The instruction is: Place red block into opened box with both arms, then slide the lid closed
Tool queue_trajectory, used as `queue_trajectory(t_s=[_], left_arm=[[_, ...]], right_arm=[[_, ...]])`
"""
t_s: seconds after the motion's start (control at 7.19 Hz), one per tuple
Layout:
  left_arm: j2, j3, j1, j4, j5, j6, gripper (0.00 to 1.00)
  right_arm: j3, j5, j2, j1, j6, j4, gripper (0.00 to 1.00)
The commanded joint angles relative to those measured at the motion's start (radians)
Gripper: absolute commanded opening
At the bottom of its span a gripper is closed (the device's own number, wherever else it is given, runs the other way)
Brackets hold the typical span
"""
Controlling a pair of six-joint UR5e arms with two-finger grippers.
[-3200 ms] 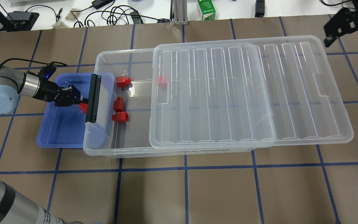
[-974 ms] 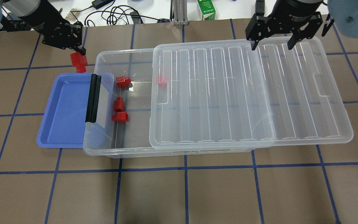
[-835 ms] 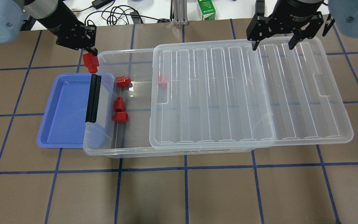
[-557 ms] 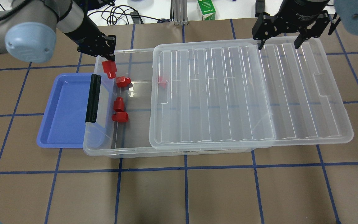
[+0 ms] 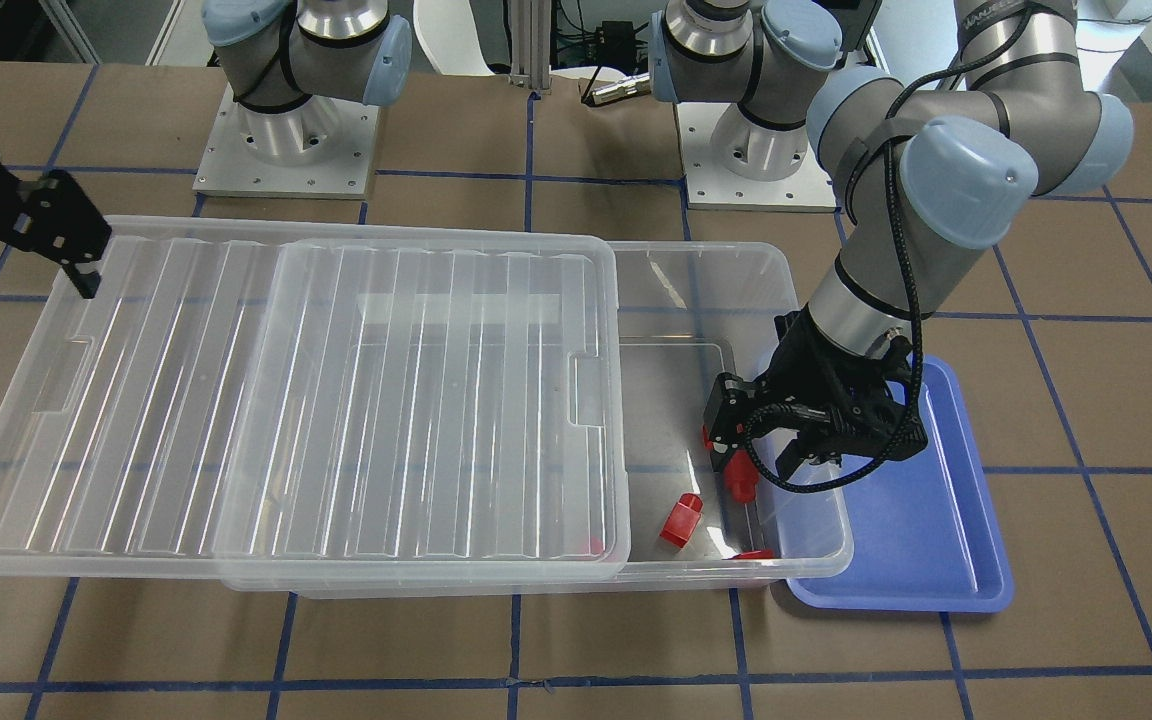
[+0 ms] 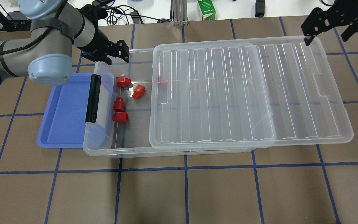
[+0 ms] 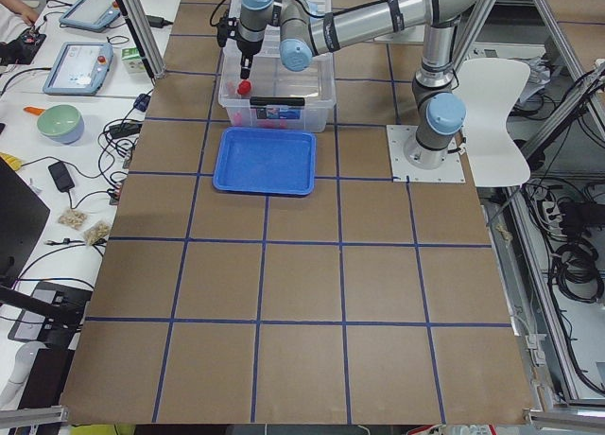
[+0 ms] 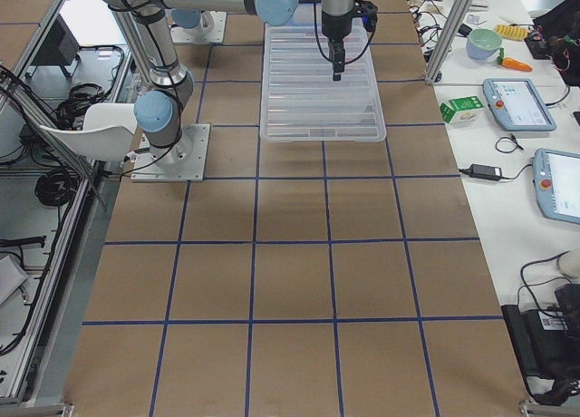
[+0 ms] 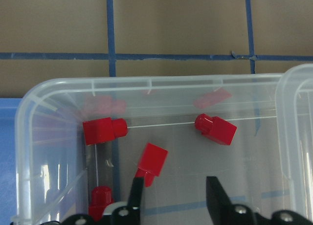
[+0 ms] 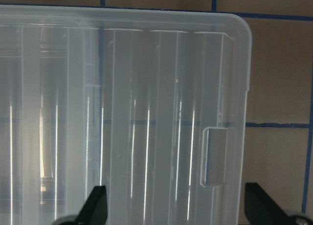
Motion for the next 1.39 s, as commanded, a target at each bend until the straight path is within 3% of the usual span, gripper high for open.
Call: queue_trajectory(t_s=[0.0, 0.14, 0.28, 0.42, 0.56, 0.97, 1.25], left_arm=[[0.033, 0.11, 0.0, -0.174, 0.07, 0.005, 1.0], [0.049, 0.195, 0.002, -0.327, 0.084, 0.009, 1.0], [0.074, 0.268, 0.0, -0.48, 0.171, 0.011, 1.0], [0.108, 0.276, 0.002, -0.576, 0.246, 0.009, 1.0], [0.147, 0.288, 0.009, -0.634, 0.236, 0.009, 1.0], [0.189, 0.22, 0.006, -0.627, 0.203, 0.014, 1.0], [0.201, 0.215, 0.017, -0.624, 0.199, 0.026, 1.0]], right_arm=[[0.021, 0.011, 0.0, -0.257, -0.348, -0.002, 1.0], [0.041, 0.025, -0.001, -0.339, -0.426, -0.004, 1.0], [0.049, 0.038, 0.002, -0.356, -0.436, -0.005, 1.0], [0.051, 0.055, 0.017, -0.359, -0.435, -0.008, 1.0], [0.084, 0.054, 0.041, -0.361, -0.432, -0.03, 1.0], [0.318, 0.051, 0.106, -0.361, -0.434, -0.371, 1.0], [0.342, 0.054, 0.091, -0.35, -0.428, -0.39, 1.0]])
